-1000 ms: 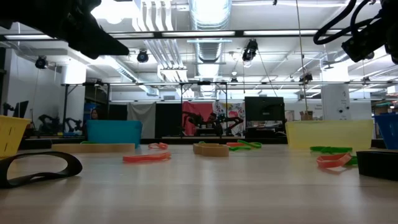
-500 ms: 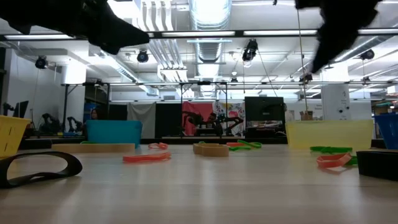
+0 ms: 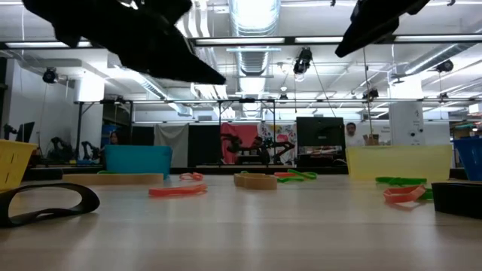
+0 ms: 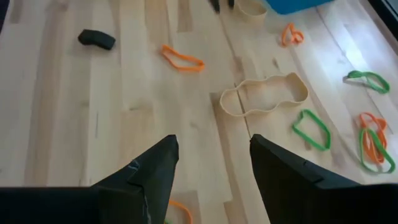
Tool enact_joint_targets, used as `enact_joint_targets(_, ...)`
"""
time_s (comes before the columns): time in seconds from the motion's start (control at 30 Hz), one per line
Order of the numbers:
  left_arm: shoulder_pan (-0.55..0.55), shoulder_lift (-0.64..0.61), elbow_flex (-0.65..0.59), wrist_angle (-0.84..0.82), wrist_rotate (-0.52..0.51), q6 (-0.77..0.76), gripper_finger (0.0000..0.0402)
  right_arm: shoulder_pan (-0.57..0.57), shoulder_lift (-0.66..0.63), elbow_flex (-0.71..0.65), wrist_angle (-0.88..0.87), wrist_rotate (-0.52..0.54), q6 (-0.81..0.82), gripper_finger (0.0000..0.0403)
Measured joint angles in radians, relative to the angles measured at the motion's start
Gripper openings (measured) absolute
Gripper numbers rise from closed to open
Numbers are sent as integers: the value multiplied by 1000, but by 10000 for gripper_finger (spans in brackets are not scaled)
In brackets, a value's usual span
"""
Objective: Sort rubber bands into baskets
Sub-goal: Put the brown rubber band into the bottom yellow bin
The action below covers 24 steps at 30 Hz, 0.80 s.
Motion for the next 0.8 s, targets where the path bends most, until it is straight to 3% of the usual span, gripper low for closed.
enact_joint_targets(0.27, 36, 213, 91, 18, 35, -57, 53, 43, -5, 0, -11, -42, 19, 238)
enact_joint_targets(0.37, 57, 261, 118, 19, 93, -78, 81, 59, -5, 0, -11, -54, 35, 256)
enact_joint_targets(0.6, 78, 383, 184, 17, 93, -40, 161, 100, -5, 0, -14, -55, 49, 292)
enact_joint_targets(0.8, 85, 445, 186, 19, 94, -49, 189, 110, -5, 0, -27, -54, 61, 312)
